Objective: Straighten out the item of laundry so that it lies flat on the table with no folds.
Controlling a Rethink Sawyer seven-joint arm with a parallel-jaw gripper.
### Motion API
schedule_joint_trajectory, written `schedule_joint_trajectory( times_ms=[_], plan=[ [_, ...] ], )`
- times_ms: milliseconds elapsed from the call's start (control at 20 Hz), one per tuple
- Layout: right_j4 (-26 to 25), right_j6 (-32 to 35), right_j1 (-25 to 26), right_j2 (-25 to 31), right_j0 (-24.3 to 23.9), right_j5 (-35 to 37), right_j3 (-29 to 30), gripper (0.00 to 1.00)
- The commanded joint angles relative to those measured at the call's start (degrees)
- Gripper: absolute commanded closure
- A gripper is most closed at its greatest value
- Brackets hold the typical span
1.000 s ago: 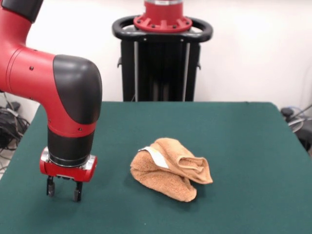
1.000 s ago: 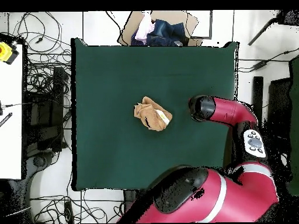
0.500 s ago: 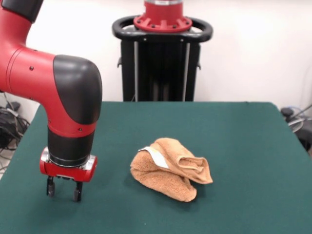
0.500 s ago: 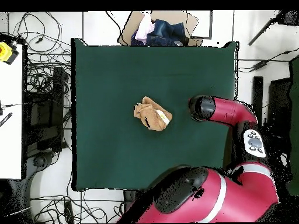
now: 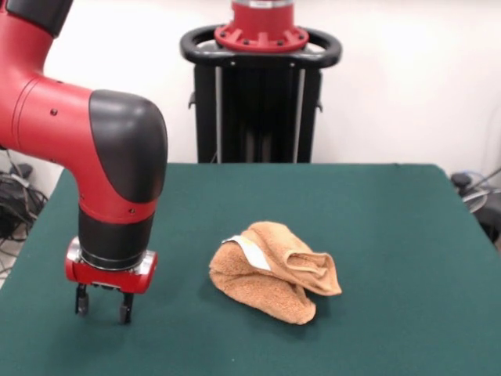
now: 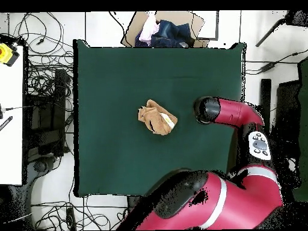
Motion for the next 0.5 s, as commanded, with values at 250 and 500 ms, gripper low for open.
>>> schedule_joint_trajectory(
  times_ms=[250,500],
  plan=[
    [6.4,13.7,-1.2,3.4,6.8,3.1,5.2,0.00],
    [8.3,15.4,-1.3,1.6,9.5,2.4,5.3,0.00]
  ],
)
